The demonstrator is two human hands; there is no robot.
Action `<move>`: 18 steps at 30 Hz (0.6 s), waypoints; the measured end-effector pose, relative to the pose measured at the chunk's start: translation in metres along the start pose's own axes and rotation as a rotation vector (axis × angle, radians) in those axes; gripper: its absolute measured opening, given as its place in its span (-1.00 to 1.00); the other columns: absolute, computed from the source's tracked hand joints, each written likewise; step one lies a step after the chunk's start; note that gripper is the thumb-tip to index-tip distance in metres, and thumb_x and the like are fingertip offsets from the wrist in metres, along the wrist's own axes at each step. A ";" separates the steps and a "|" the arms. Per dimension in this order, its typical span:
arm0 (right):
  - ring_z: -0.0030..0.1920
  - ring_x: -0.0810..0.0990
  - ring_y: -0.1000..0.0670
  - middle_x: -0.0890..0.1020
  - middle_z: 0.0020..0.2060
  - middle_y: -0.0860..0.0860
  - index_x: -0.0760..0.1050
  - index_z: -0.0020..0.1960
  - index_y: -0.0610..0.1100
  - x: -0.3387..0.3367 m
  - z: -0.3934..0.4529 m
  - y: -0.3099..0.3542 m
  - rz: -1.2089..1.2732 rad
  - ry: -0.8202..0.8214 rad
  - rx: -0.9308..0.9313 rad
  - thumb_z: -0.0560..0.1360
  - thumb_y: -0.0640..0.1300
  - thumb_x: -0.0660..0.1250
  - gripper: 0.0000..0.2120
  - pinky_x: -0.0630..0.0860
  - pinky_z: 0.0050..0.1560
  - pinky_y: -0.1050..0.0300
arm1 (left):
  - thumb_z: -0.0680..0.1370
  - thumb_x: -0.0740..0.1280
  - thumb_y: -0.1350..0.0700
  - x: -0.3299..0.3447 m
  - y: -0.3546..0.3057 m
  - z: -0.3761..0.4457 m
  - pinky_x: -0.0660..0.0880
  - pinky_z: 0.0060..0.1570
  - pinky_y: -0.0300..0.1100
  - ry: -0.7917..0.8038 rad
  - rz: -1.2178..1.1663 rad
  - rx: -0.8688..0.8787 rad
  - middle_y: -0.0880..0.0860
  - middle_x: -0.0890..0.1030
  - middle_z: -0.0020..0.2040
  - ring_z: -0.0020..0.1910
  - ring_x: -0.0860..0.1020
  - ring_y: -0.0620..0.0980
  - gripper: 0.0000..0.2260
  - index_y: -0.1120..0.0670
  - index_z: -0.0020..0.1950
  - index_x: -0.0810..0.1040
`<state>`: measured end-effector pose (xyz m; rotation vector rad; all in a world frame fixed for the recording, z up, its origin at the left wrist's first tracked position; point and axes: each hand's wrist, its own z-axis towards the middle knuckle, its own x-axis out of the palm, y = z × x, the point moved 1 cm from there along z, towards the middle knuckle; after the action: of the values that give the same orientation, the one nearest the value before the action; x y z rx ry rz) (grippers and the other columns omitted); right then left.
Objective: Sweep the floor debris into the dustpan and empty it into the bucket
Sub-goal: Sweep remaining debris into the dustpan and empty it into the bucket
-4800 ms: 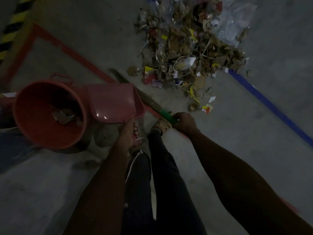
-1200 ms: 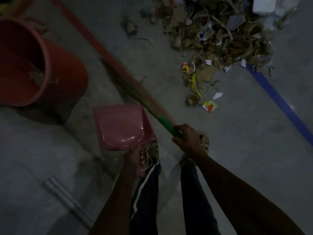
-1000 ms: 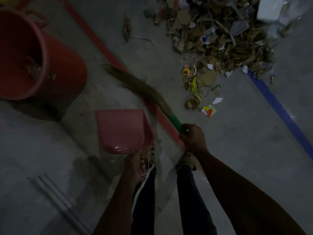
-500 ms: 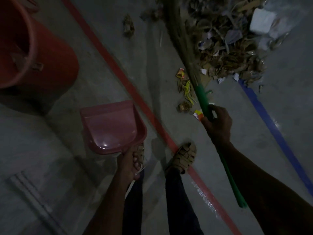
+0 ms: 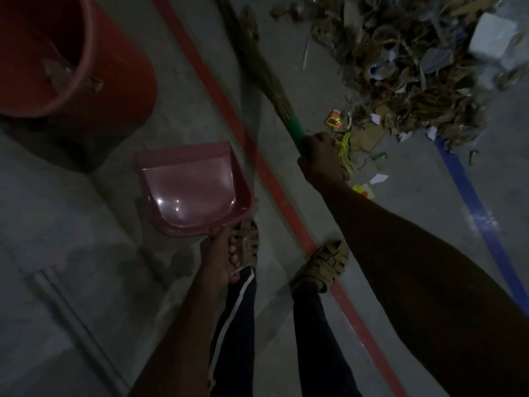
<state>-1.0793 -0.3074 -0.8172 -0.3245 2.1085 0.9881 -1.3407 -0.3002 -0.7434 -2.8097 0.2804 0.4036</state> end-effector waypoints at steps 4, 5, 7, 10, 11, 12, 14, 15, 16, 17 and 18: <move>0.14 0.48 -0.20 0.47 0.21 -0.20 0.52 0.25 -0.27 -0.001 0.003 -0.005 0.030 -0.109 0.237 0.47 -0.25 0.30 -0.65 0.33 -0.03 0.09 | 0.52 0.35 0.09 -0.007 -0.005 0.005 0.19 -0.56 -0.37 0.005 -0.018 0.002 -0.04 0.34 -0.57 -0.66 0.25 -0.11 -0.73 0.08 -0.36 0.42; 0.16 0.47 -0.19 0.46 0.24 -0.20 0.50 0.26 -0.28 -0.004 -0.001 -0.006 0.032 -0.150 0.280 0.48 -0.26 0.29 -0.64 0.35 0.00 0.09 | 0.52 0.35 0.09 -0.008 -0.006 0.006 0.18 -0.56 -0.37 0.011 -0.028 0.005 -0.04 0.34 -0.56 -0.66 0.25 -0.11 -0.73 0.08 -0.36 0.41; 0.16 0.48 -0.19 0.40 0.29 -0.20 0.45 0.28 -0.30 -0.011 -0.015 -0.008 0.049 -0.230 0.320 0.49 -0.26 0.28 -0.63 0.35 0.00 0.10 | 0.52 0.34 0.09 -0.009 -0.009 0.007 0.19 -0.55 -0.37 0.020 -0.036 0.016 -0.04 0.34 -0.56 -0.66 0.25 -0.10 -0.73 0.07 -0.37 0.41; 0.12 0.46 -0.16 0.41 0.25 -0.22 0.44 0.30 -0.30 -0.016 -0.042 -0.016 0.097 -0.294 0.204 0.49 -0.25 0.33 -0.61 0.31 -0.03 0.17 | 0.51 0.33 0.08 -0.007 -0.012 0.005 0.20 -0.47 -0.34 0.023 -0.016 0.025 -0.04 0.34 -0.55 -0.65 0.26 -0.10 -0.73 0.06 -0.39 0.42; 0.11 0.45 -0.13 0.42 0.23 -0.22 0.45 0.31 -0.29 -0.016 -0.051 -0.021 0.105 -0.290 0.152 0.48 -0.25 0.35 -0.59 0.34 -0.02 0.15 | 0.50 0.33 0.09 -0.006 -0.012 0.003 0.20 -0.45 -0.34 0.027 -0.015 0.026 -0.04 0.33 -0.55 -0.65 0.25 -0.10 -0.73 0.05 -0.39 0.41; 0.11 0.44 -0.12 0.44 0.22 -0.23 0.45 0.32 -0.29 -0.015 -0.062 -0.026 0.109 -0.276 0.105 0.48 -0.24 0.37 -0.57 0.38 0.00 0.11 | 0.50 0.32 0.12 -0.004 -0.012 0.002 0.19 -0.47 -0.35 0.036 -0.025 0.031 -0.04 0.32 -0.55 -0.65 0.24 -0.10 -0.74 0.06 -0.39 0.40; 0.11 0.46 -0.13 0.46 0.20 -0.25 0.46 0.33 -0.30 -0.012 -0.081 -0.040 0.116 -0.199 0.029 0.46 -0.19 0.37 -0.53 0.38 0.02 0.10 | 0.52 0.30 0.16 -0.001 -0.013 -0.001 0.17 -0.52 -0.37 0.053 -0.041 0.042 -0.03 0.31 -0.56 -0.67 0.23 -0.10 -0.74 0.08 -0.37 0.38; 0.12 0.48 -0.16 0.47 0.19 -0.26 0.47 0.33 -0.30 -0.010 -0.090 -0.047 0.116 -0.139 -0.006 0.43 -0.16 0.36 -0.51 0.37 0.03 0.12 | 0.52 0.29 0.16 0.002 -0.013 -0.003 0.18 -0.54 -0.39 0.056 -0.029 0.046 -0.03 0.31 -0.56 -0.67 0.23 -0.10 -0.74 0.08 -0.37 0.37; 0.11 0.50 -0.19 0.48 0.18 -0.26 0.48 0.32 -0.30 -0.008 -0.097 -0.056 0.111 -0.071 -0.034 0.41 -0.15 0.35 -0.50 0.35 0.03 0.11 | 0.51 0.29 0.16 0.003 -0.013 -0.005 0.19 -0.55 -0.39 0.059 -0.013 0.048 -0.03 0.31 -0.56 -0.67 0.23 -0.10 -0.75 0.07 -0.37 0.37; 0.10 0.52 -0.22 0.50 0.15 -0.26 0.50 0.30 -0.30 -0.006 -0.105 -0.065 0.103 -0.001 -0.054 0.39 -0.14 0.36 -0.49 0.33 0.02 0.12 | 0.51 0.28 0.16 0.006 -0.013 -0.007 0.19 -0.56 -0.39 0.064 0.004 0.049 -0.04 0.30 -0.56 -0.66 0.23 -0.10 -0.75 0.07 -0.37 0.37; 0.09 0.53 -0.24 0.51 0.13 -0.25 0.52 0.29 -0.30 -0.004 -0.112 -0.074 0.091 0.069 -0.055 0.38 -0.14 0.36 -0.49 0.33 0.02 0.12 | 0.52 0.27 0.16 0.008 -0.013 -0.010 0.19 -0.56 -0.39 0.074 0.013 0.053 -0.04 0.30 -0.55 -0.67 0.23 -0.10 -0.75 0.06 -0.37 0.36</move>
<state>-1.0994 -0.4401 -0.8094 -0.2962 2.1777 1.1036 -1.3279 -0.2921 -0.7335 -2.7761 0.3202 0.2917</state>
